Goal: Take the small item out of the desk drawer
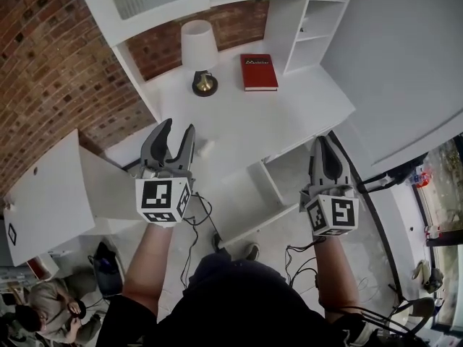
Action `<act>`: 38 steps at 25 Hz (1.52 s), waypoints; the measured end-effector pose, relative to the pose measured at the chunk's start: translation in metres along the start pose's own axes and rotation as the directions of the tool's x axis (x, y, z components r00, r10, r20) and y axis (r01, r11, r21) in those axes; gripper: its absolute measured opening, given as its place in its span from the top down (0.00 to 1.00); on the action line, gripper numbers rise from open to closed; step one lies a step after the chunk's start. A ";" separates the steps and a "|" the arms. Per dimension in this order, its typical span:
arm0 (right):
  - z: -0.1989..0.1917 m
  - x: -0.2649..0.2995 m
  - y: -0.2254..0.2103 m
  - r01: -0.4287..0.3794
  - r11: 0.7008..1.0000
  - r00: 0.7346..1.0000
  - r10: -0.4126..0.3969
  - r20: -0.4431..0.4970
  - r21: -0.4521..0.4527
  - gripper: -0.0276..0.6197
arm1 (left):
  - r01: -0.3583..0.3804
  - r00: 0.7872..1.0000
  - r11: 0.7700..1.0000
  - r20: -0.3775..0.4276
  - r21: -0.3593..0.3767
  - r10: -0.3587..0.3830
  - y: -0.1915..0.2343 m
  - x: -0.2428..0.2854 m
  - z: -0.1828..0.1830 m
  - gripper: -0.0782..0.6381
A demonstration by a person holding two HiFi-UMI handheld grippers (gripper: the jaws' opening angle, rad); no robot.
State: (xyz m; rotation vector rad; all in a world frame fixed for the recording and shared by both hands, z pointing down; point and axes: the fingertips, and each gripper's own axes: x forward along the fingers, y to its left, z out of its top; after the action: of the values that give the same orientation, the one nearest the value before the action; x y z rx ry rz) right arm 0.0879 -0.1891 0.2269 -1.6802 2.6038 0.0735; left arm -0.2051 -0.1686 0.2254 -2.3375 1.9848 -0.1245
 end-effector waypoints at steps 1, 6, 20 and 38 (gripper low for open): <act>0.005 -0.001 0.000 -0.002 1.000 1.000 0.002 0.010 -0.003 0.93 | -0.006 1.000 1.000 0.019 0.013 0.006 -0.002 -0.004 0.008 0.63; 0.024 -0.005 0.004 -0.018 1.000 0.998 0.019 0.061 -0.026 0.93 | -0.002 0.997 1.000 0.083 0.015 0.001 -0.011 -0.020 0.037 0.63; 0.030 -0.012 0.005 -0.022 0.999 0.996 0.025 0.080 -0.040 0.93 | -0.021 0.991 1.000 0.131 0.011 0.019 -0.014 -0.031 0.051 0.63; 0.029 -0.010 0.004 -0.028 0.998 0.997 0.031 0.068 -0.051 0.95 | -0.023 0.992 1.000 0.122 0.007 0.022 -0.012 -0.027 0.050 0.63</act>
State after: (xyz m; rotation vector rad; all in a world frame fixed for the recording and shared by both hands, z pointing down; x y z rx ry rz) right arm 0.0890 -0.1766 0.1984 -1.6236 2.5976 0.1951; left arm -0.1922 -0.1394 0.1770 -2.2586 1.9480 0.0116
